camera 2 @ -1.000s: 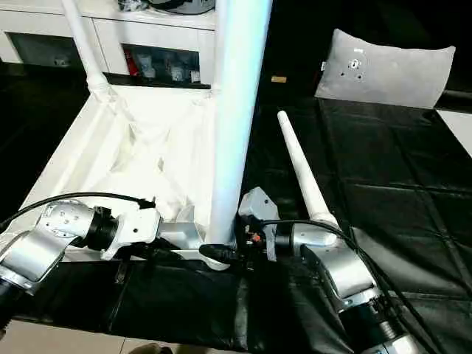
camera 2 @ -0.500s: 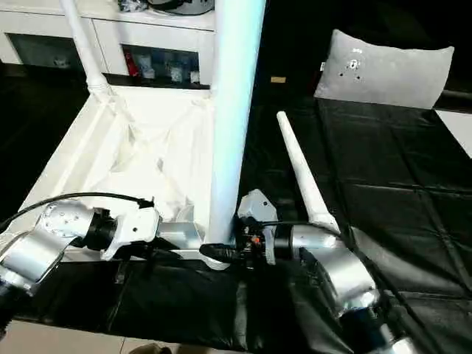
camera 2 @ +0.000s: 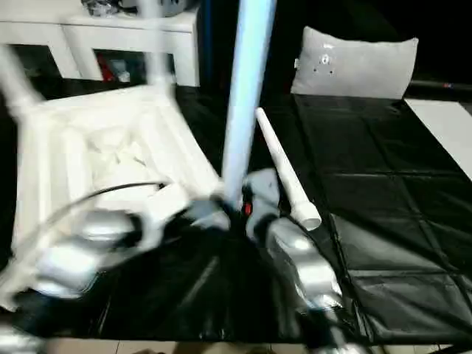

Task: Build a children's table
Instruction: Rotate leg to tighten

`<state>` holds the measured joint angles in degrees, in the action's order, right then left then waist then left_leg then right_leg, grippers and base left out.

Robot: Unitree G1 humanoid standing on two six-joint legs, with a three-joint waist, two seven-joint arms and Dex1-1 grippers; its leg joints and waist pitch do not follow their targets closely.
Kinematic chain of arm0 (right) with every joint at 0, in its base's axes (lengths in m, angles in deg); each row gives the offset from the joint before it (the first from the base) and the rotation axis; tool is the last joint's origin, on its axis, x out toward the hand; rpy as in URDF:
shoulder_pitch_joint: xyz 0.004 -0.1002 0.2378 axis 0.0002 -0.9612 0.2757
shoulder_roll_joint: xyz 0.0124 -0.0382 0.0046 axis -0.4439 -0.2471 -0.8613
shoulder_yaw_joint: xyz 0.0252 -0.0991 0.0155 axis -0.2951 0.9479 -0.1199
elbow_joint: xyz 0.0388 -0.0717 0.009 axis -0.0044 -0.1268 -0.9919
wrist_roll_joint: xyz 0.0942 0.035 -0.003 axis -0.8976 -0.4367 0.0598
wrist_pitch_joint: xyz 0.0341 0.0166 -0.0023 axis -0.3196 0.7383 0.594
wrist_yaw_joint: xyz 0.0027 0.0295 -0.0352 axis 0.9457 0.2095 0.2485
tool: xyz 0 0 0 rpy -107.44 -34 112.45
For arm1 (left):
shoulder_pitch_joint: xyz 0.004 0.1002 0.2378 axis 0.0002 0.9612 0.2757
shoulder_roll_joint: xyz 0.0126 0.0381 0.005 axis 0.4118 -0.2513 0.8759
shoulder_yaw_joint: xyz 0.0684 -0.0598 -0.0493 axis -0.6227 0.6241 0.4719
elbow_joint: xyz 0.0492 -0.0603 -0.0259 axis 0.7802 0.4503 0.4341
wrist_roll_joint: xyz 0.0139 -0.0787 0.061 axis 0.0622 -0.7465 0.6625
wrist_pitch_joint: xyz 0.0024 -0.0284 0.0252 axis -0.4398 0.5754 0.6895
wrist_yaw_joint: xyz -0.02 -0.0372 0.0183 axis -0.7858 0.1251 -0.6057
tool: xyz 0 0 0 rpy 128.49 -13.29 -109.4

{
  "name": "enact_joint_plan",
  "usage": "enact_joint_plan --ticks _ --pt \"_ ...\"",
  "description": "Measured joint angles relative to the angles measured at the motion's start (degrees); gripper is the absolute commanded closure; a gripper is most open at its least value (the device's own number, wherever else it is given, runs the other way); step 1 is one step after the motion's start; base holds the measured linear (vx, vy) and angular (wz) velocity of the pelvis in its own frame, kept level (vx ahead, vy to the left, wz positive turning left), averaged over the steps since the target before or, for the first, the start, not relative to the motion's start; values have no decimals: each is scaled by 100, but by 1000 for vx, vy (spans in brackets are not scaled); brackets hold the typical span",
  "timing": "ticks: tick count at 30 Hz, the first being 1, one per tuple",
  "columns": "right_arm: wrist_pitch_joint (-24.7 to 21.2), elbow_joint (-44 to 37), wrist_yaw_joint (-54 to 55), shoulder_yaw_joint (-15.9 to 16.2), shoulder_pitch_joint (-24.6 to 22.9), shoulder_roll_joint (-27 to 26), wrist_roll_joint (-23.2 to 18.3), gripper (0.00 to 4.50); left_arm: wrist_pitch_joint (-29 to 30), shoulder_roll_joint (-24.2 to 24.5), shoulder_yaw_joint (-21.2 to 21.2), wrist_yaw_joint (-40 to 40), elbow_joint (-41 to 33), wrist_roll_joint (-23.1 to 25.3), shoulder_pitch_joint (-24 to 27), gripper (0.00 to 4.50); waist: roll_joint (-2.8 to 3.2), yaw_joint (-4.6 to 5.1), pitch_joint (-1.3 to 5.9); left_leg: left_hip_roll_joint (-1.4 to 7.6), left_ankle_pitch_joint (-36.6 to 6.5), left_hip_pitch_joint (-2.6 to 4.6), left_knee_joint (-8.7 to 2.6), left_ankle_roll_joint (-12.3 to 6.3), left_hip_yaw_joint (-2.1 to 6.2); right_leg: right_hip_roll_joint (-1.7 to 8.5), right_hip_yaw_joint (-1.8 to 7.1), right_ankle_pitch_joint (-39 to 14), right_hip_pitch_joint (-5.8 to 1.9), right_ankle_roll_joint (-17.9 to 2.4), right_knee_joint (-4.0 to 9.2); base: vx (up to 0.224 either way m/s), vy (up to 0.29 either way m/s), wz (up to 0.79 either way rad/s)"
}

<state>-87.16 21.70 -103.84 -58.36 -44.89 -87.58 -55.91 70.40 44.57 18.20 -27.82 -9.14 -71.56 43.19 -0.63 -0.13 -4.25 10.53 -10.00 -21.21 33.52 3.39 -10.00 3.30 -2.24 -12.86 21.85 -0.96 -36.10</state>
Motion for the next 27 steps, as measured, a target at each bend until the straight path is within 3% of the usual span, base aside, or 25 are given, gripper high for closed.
enact_joint_plan --ticks 5,6,7,15,17,22,27 --pt "232 386 485 -179 285 -281 164 181 126 -284 -67 492 9 192 -71 450 4 3 1 1 -1 -14 -35 -1 0 -4 -7 -4 11 8 29 0 0 0" --pt "252 398 484 -183 290 -287 169 125 122 -269 -75 486 9 198 -80 450 4 -1 1 1 -1 -14 -39 -1 0 -4 -9 -4 11 8 33 0 0 0" --pt "267 411 482 -183 294 -300 168 111 91 -223 -108 465 9 211 -93 450 4 1 1 2 -1 -14 -40 -1 0 -6 -10 -4 11 8 35 0 0 0" --pt "339 315 -109 -137 18 -183 -51 55 -284 295 -176 22 22 109 -116 450 7 -14 -5 12 0 -24 -40 0 0 -11 -14 -3 21 9 34 0 0 0" --pt "335 65 -451 -83 -218 67 -156 25 -529 440 -194 -165 78 71 -116 450 6 -44 -5 12 0 -31 -40 0 0 -11 -18 -3 22 10 40 0 0 0" --pt "378 -673 -1592 140 -796 956 -390 5 -1339 995 -193 -849 317 -129 -104 450 6 -186 -5 13 -1 -37 -35 -2 0 -10 -20 -1 21 12 44 0 0 0" --pt "531 -1047 -2548 315 -866 1609 -451 5 -2154 1504 -249 -1605 546 -309 -95 450 2 -244 -4 17 0 -37 -24 -2 0 -10 -22 1 17 13 40 0 0 0"
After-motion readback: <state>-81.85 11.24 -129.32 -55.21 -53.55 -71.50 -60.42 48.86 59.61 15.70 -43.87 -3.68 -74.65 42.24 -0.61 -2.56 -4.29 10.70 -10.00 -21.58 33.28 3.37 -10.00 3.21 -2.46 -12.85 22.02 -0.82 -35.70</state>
